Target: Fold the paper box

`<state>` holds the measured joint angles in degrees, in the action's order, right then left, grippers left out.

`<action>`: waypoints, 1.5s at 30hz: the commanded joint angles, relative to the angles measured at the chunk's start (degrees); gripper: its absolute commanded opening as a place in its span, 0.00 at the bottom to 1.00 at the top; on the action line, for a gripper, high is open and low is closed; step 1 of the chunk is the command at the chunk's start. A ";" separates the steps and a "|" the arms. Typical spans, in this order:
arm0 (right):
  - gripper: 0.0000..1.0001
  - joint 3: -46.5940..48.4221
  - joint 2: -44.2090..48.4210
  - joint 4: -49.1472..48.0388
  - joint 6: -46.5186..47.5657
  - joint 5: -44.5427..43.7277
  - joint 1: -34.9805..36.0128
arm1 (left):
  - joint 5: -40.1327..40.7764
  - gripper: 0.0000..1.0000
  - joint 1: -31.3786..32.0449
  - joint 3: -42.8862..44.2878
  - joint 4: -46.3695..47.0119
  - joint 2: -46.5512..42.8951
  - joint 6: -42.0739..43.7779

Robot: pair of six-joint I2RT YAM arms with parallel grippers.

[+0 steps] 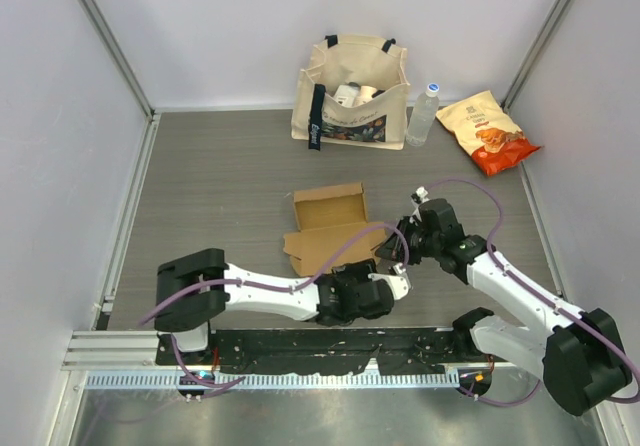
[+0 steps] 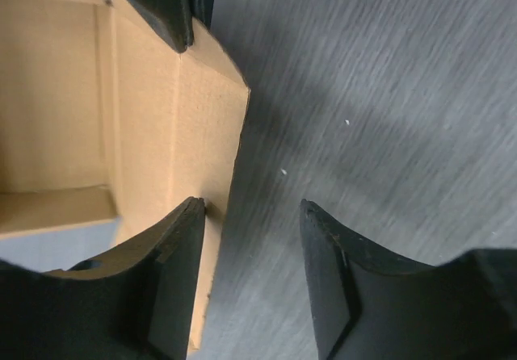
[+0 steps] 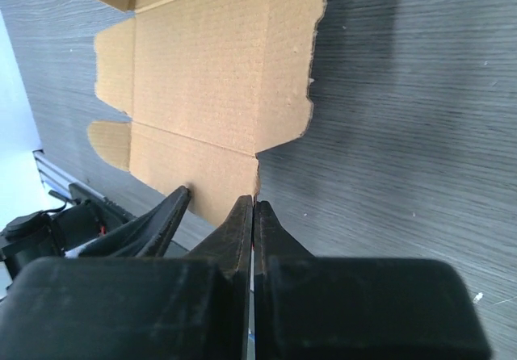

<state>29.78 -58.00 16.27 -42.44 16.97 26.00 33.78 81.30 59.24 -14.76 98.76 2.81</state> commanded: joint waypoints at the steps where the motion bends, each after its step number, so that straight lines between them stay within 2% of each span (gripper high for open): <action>1: 0.01 2.91 1.75 0.16 -0.98 7.02 -1.12 | 19.11 0.51 2.55 2.89 5.27 3.53 5.54; 3: 0.01 3.00 1.92 0.16 -1.16 8.24 -1.13 | 23.25 0.43 2.99 2.81 7.64 4.16 7.11; 7: 0.01 2.83 2.36 0.34 -0.90 9.57 -1.21 | 24.76 0.29 3.08 2.72 9.40 3.81 8.00; 8: 0.01 3.09 2.54 0.43 -0.63 9.31 -1.21 | 24.84 0.12 3.08 2.72 9.32 3.11 7.91; 10: 0.04 4.05 2.89 1.65 1.38 8.43 -1.30 | 23.62 0.02 3.17 2.63 8.35 2.14 6.34; 11: 0.14 5.62 2.89 2.18 2.35 7.91 -1.30 | 23.18 0.00 3.17 2.72 6.61 0.57 5.29; 13: 0.39 7.56 3.06 3.49 4.89 6.77 -1.65 | 21.16 0.00 3.08 2.98 4.32 -1.10 3.09; 14: 0.60 9.75 3.07 3.76 5.43 6.58 -2.18 | 20.46 0.00 2.90 3.24 1.17 -1.98 -0.14; 16: 0.71 12.31 3.24 5.16 7.18 6.41 -4.10 | 17.05 0.00 2.03 5.08 -3.14 -4.62 -4.89; 17: 0.76 14.76 3.50 5.69 7.71 5.80 -5.16 | 15.45 0.00 1.33 6.05 -8.47 -5.41 -9.88; 22: 0.79 19.78 3.86 8.59 9.56 5.00 -12.18 | 8.60 0.00 -5.17 11.33 -19.58 -12.09 -25.29; 25: 0.79 20.41 3.68 9.91 11.84 3.51 -12.46 | 1.30 0.00 -10.27 13.52 -23.02 -15.69 -33.63; 28: 0.75 16.38 3.59 8.61 13.34 4.56 -11.94 | -3.62 0.00 -15.98 16.51 -26.28 -17.72 -41.20; 32: 0.73 14.70 2.54 7.90 14.22 -1.48 -2.03 | -12.84 0.00 -24.59 18.98 -27.86 -18.08 -49.63; 33: 0.73 14.61 2.54 7.20 14.22 -3.59 5.04 | -15.47 0.00 -28.17 19.85 -28.56 -17.82 -52.09; 34: 0.73 14.69 1.84 5.89 14.40 -7.70 8.33 | -16.02 0.00 -29.78 20.47 -29.52 -17.29 -57.51; 36: 0.73 14.78 1.05 4.56 14.75 -11.16 17.19 | -15.50 0.00 -33.20 23.53 -35.22 -15.10 -62.38; 40: 0.73 12.51 1.48 -1.48 17.99 -16.70 26.88 | -9.18 0.00 -35.50 28.82 -45.16 -12.63 -72.05; 45: 0.73 10.04 3.42 -7.04 21.69 -25.84 33.93 | -11.45 0.00 -40.59 27.86 -49.83 -12.45 -83.72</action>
<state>40.77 -56.45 17.10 -25.28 1.58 56.34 22.76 44.12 86.24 -56.77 86.50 -67.26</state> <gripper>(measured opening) 0.733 0.015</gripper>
